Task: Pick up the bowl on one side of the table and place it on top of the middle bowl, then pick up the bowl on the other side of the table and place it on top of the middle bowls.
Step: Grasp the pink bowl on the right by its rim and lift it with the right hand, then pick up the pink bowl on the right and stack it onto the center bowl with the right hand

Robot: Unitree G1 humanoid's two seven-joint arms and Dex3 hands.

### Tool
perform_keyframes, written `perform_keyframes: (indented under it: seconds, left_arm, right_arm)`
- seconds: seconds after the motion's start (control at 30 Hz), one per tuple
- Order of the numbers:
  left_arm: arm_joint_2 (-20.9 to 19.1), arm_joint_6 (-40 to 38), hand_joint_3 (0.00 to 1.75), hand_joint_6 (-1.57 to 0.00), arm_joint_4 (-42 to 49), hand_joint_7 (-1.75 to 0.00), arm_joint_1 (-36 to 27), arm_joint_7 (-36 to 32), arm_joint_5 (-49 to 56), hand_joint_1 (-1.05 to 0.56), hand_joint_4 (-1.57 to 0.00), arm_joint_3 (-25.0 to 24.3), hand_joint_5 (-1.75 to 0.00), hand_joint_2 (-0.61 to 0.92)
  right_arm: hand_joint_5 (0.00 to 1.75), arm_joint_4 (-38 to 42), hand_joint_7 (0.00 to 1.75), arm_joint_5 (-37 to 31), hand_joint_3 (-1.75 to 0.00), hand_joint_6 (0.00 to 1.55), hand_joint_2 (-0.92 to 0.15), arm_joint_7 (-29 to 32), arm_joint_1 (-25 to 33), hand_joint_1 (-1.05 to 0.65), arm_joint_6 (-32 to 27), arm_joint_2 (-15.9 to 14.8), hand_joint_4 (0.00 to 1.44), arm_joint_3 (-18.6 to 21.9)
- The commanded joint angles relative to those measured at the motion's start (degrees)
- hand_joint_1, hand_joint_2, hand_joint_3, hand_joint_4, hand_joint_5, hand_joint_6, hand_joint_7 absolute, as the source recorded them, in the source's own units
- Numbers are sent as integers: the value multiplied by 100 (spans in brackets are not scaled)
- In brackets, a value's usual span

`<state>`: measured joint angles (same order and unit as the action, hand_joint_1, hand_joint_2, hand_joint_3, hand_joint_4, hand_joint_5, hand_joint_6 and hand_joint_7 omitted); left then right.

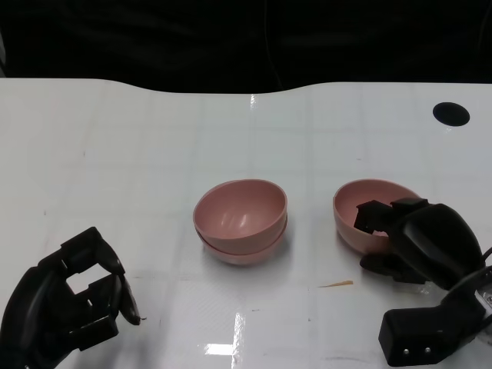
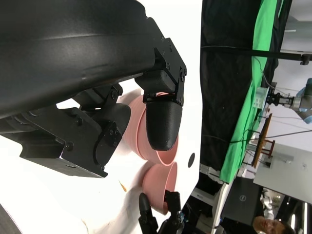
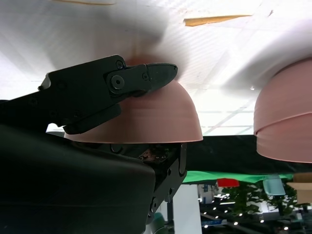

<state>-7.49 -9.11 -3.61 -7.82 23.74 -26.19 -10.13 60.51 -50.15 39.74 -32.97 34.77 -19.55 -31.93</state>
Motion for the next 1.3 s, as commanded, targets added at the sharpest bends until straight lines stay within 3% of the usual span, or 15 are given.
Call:
perform_keyframes:
  seconds: [0.03, 0.43, 0.53, 1.0, 1.3]
  left_arm:
    - [-48, 84, 135, -64, -99, -175, -34, -15, 69, 12, -84, -18, -175, 74]
    - [-17, -4, 138, -65, -102, -175, 12, -21, 35, 15, -85, -26, -175, 74]
    - [-20, -38, 139, -65, -133, -175, 15, -53, 59, 15, -86, -19, -175, 73]
    - [14, -118, 138, -62, -273, -175, -21, -131, 113, 16, -84, -2, -175, 73]
    - [30, 131, 144, -69, -142, -175, -14, -29, 201, 16, -91, 34, -175, 70]
  right_arm:
    - [175, -287, 175, 149, -28, 51, -92, -193, -55, -24, 139, -249, 76, 68]
    - [175, -1561, 175, 238, -21, 49, -92, -956, -399, -21, 271, -556, 75, 223]
    - [175, -1855, 175, 288, -30, 53, -92, -1112, -569, -27, 389, -496, 79, 270]
    - [175, -3047, 175, 406, -27, 59, -85, -2424, -1029, -28, 84, 96, 86, 321]
    - [175, -3024, 175, 245, -27, 62, -79, -2481, -1145, -23, 126, 560, 89, 135]
